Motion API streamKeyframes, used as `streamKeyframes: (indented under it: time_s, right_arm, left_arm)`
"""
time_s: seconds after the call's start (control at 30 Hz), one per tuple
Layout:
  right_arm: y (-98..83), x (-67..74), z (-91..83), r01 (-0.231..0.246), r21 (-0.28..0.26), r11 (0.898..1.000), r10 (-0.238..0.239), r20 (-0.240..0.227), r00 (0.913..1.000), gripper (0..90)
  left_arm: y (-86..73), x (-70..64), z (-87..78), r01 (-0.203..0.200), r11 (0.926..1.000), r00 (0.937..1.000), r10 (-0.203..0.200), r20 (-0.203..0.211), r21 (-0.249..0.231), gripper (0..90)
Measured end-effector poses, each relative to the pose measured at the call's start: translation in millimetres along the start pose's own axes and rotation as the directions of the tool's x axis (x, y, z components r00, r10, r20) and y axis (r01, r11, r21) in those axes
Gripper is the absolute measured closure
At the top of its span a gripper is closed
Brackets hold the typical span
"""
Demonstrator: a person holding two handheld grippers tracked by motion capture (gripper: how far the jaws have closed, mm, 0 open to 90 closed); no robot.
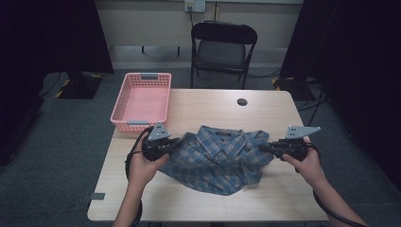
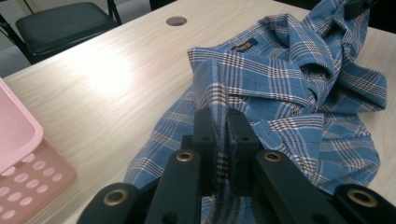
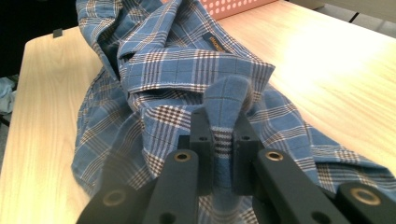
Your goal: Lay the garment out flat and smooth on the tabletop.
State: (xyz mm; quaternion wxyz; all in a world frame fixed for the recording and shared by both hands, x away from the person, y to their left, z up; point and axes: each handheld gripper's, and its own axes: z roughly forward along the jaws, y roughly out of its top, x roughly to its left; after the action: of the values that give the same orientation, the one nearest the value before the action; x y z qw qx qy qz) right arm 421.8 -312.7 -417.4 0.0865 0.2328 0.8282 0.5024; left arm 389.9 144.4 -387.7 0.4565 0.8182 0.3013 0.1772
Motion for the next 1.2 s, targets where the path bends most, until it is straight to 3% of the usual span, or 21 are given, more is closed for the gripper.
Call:
streamKeyframes:
  time_s: [0.53,1.2]
  right_arm:
    - [17.3,-10.9,2.1,-0.014,-0.028,0.999,0.016,0.05,0.9986,82.7]
    - [44.1,-22.6,11.5,-0.027,-0.069,0.997,0.035,0.111,0.9932,82.9]
  left_arm:
    - [14.0,12.3,4.4,-0.016,0.9997,0.9986,0.015,-0.051,-0.019,84.2]
    - [34.0,28.1,11.9,-0.003,0.9984,0.9963,-0.001,-0.086,-0.056,84.2]
